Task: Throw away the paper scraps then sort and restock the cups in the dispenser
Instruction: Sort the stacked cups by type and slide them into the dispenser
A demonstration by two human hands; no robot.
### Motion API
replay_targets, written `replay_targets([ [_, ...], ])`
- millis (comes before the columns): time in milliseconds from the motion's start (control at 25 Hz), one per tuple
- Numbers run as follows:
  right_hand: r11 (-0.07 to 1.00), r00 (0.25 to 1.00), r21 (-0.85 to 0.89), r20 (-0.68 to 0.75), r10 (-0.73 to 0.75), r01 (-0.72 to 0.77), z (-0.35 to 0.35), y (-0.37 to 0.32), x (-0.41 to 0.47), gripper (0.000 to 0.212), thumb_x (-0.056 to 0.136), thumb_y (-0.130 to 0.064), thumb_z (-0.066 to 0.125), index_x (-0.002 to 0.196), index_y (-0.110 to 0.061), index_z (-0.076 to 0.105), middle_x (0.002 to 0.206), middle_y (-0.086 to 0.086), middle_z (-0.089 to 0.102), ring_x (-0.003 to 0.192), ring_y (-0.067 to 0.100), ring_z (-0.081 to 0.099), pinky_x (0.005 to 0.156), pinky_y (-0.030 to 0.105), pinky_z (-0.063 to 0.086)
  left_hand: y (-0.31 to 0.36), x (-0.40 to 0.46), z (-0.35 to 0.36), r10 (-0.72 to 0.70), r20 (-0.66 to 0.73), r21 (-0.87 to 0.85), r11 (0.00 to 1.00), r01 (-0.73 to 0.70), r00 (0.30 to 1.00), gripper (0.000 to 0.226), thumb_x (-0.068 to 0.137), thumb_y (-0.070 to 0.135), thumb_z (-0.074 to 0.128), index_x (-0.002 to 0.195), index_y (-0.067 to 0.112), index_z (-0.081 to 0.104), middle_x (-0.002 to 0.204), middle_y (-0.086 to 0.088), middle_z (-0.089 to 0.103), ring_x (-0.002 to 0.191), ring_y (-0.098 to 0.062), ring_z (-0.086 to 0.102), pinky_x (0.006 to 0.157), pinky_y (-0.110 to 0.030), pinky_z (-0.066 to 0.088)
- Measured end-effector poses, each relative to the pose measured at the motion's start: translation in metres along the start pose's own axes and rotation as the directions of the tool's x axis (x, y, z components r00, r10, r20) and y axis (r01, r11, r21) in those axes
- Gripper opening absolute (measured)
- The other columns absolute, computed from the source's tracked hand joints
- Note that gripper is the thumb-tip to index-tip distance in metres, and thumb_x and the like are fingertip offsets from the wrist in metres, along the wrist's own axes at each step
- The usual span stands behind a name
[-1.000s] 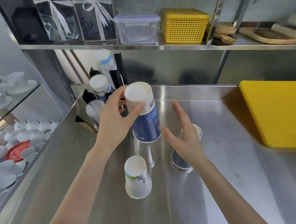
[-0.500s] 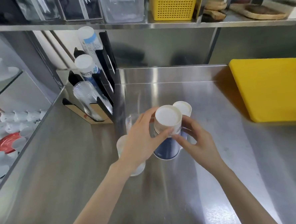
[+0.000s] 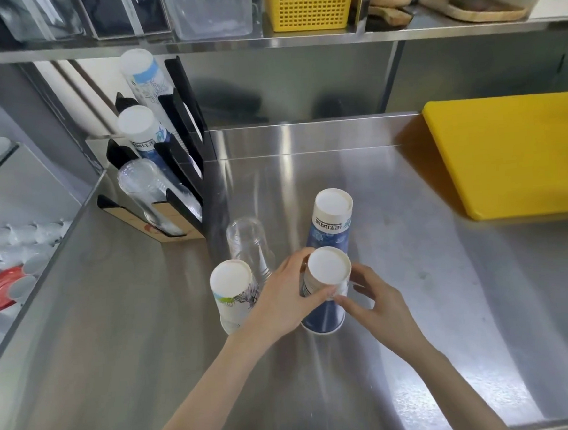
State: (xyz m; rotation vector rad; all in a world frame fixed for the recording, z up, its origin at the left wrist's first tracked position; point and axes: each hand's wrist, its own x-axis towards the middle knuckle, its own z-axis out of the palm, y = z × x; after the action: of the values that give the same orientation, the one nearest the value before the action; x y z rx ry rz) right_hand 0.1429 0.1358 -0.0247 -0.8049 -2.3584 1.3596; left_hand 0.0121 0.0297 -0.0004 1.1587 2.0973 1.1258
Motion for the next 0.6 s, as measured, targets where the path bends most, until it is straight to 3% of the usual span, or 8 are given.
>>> replay_targets([
  [160, 0.998, 1.000, 0.069, 0.011, 0.001, -0.002, -0.013, -0.003, 0.004, 0.040, 0.081, -0.035, 0.058, 0.120, -0.037, 0.049, 0.118, -0.025, 0.055, 0.101, -0.019, 0.051, 0.082, -0.005, 0.038, 0.004, 0.004, -0.006, -0.070, 0.004, -0.084, 0.994, 0.071, 0.998, 0.076, 0.075, 0.049, 0.060, 0.138, 0.026, 0.023, 0.142, 0.003, 0.040, 0.128, -0.011, 0.041, 0.108, -0.035, 0.036],
  [280, 0.994, 0.990, 0.110, -0.137, 0.023, -0.008, -0.027, -0.008, 0.019, 0.032, 0.088, -0.023, 0.051, 0.120, -0.025, 0.051, 0.115, -0.021, 0.056, 0.091, -0.020, 0.054, 0.072, -0.008, 0.037, 0.012, 0.019, -0.019, -0.130, -0.078, -0.189, 0.975, 0.114, 0.988, 0.054, 0.087, 0.040, 0.046, 0.136, 0.022, 0.031, 0.142, 0.000, 0.043, 0.122, -0.011, 0.046, 0.099, -0.022, 0.036],
  [360, 0.997, 0.978, 0.082, -0.206, 0.023, -0.006, -0.034, -0.012, 0.036, 0.036, 0.089, -0.021, 0.051, 0.125, -0.020, 0.049, 0.122, -0.012, 0.056, 0.098, -0.008, 0.053, 0.072, -0.007, 0.037, 0.015, 0.037, -0.024, -0.135, -0.111, -0.118, 0.985, 0.122, 0.985, 0.049, 0.090, 0.032, 0.046, 0.135, 0.019, 0.033, 0.140, -0.001, 0.045, 0.120, -0.015, 0.049, 0.093, -0.017, 0.036],
  [480, 0.997, 0.978, 0.069, -0.207, 0.035, -0.021, -0.037, -0.015, 0.062, 0.045, 0.088, -0.022, 0.054, 0.131, -0.019, 0.043, 0.135, -0.001, 0.051, 0.110, 0.004, 0.048, 0.088, 0.014, 0.038, 0.014, 0.067, -0.023, -0.130, -0.093, 0.022, 0.991, 0.133, 0.987, 0.057, 0.086, 0.028, 0.054, 0.137, 0.015, 0.030, 0.143, -0.005, 0.043, 0.124, -0.021, 0.048, 0.105, -0.033, 0.038],
  [600, 0.999, 0.985, 0.025, -0.167, 0.050, -0.046, -0.033, -0.013, 0.085, 0.055, 0.085, -0.027, 0.059, 0.134, -0.021, 0.037, 0.140, -0.002, 0.047, 0.120, 0.010, 0.048, 0.092, 0.019, 0.035, 0.014, 0.085, -0.017, -0.129, -0.012, 0.106, 0.986, 0.130, 0.992, 0.064, 0.082, 0.026, 0.062, 0.136, 0.015, 0.030, 0.142, -0.007, 0.044, 0.128, -0.025, 0.044, 0.106, -0.036, 0.035],
])
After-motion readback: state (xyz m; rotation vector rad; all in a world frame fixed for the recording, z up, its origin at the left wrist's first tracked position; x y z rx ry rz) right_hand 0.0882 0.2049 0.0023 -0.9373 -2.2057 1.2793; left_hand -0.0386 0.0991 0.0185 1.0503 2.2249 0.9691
